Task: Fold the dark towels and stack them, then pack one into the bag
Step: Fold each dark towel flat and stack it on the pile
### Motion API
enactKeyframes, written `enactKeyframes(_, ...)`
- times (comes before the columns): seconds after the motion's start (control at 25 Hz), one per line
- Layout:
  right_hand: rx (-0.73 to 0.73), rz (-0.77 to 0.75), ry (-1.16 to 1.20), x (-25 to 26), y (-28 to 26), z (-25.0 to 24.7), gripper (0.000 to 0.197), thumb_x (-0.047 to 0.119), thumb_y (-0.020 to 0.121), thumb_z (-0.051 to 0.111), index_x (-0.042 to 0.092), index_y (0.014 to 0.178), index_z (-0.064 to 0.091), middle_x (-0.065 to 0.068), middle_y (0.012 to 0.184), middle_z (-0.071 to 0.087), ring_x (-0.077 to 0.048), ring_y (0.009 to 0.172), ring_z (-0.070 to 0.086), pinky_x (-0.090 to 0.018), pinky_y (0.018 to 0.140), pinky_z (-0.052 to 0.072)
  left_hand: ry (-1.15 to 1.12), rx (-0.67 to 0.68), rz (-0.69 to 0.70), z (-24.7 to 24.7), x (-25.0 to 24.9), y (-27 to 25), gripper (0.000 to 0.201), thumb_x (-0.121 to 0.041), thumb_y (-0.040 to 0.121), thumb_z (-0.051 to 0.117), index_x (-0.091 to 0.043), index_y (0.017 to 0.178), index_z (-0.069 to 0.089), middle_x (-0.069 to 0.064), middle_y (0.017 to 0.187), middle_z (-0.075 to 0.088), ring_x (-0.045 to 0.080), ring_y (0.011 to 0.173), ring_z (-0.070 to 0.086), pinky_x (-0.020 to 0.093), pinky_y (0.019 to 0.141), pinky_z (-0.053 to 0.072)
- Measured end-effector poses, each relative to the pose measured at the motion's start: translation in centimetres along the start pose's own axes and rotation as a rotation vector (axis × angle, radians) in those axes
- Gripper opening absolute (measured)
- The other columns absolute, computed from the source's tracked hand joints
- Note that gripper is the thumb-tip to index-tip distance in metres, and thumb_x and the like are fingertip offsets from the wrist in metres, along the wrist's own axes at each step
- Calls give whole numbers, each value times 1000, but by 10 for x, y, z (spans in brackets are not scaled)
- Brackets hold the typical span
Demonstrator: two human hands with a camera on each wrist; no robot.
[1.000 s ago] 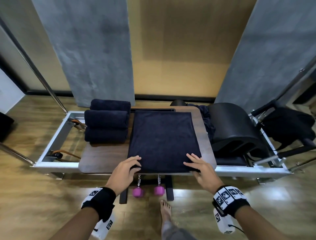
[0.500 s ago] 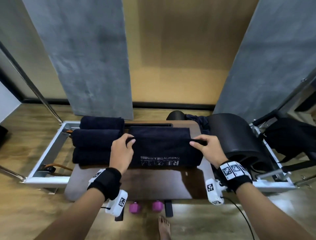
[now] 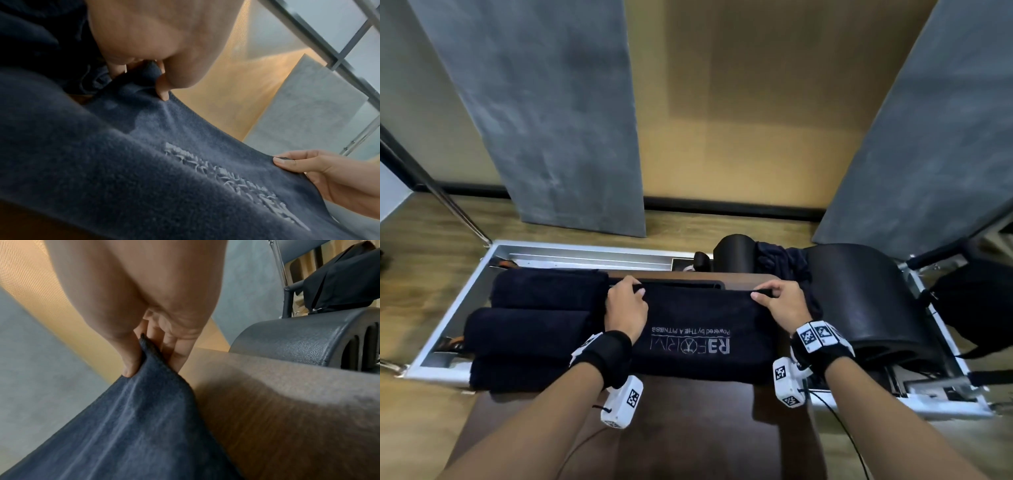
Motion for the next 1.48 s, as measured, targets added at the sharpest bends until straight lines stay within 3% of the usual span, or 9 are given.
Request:
enactKeyframes(0.2,-208,-233,-43,27,-10,-17,17,1,85,79,17,91,77,7,93,70,-5,85,65,-18,80,52,246,-114,187,6,-22,-17,42,-18,97,69,-13,136,55,10,141,46,31,132,45,49,106,45)
enactKeyframes(0.32,-19,-303,-60,37,-27,13,22,-5,86,73,16,84,79,6,87,74,-6,81,67,-17,77,51,186,-106,469,21,-54,-58,12,-25,99,66,-20,109,64,-4,111,56,20,107,53,43,91,46)
enactKeyframes(0.44,129,-299,-230,30,-45,35,23,-4,87,71,17,84,79,8,88,72,-5,85,63,-24,87,51,182,176,675,61,-59,-105,18,-40,104,57,-26,93,62,-15,90,53,10,90,52,38,84,45)
enactKeyframes(0.56,131,-258,-311,20,-67,30,23,-2,89,68,18,87,80,7,93,72,-10,93,64,-25,94,50,338,272,689,77,-40,-128,25,-52,105,45,-30,101,58,-18,97,50,8,97,51,32,90,40)
enactKeyframes(0.76,241,-320,-500,17,-151,44,22,4,85,65,18,88,82,5,94,75,-15,93,68,-24,92,51,529,209,690,60,-21,-141,19,-35,108,44,-29,121,57,-13,124,54,13,123,52,36,113,32)
enactKeyframes(0.96,423,-521,-495,25,-266,98,21,7,87,61,17,96,77,5,99,69,-15,98,60,-29,87,50,507,263,654,46,9,-181,57,-16,105,47,-22,160,36,-9,170,28,11,159,19,44,131,11)
enactKeyframes(1.2,287,-540,-390,13,-306,94,30,13,90,69,18,120,70,8,118,60,-9,112,51,-22,98,44,336,275,791,30,53,-257,53,-46,111,40,-22,158,43,-11,171,26,6,161,9,45,131,16)
enactKeyframes(1.36,237,-569,-398,3,-316,92,38,32,90,75,24,127,66,13,125,54,-5,119,48,-20,101,43,428,359,822,26,86,-279,78,-69,106,37,-30,168,12,-16,175,-5,6,161,-13,40,131,-4)
enactKeyframes(1.48,253,-582,-458,-1,-324,97,51,43,87,78,27,133,62,15,132,47,-2,124,42,-17,105,39,459,398,830,17,96,-282,71,-46,107,50,-34,168,15,-19,175,-7,9,161,-14,39,132,-2)
Point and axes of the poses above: each hand's wrist, its own y-axis towards the middle knuckle, its own z-axis out of the palm, x = y × z, the point moved 10 cm from there along y, towards the middle knuckle
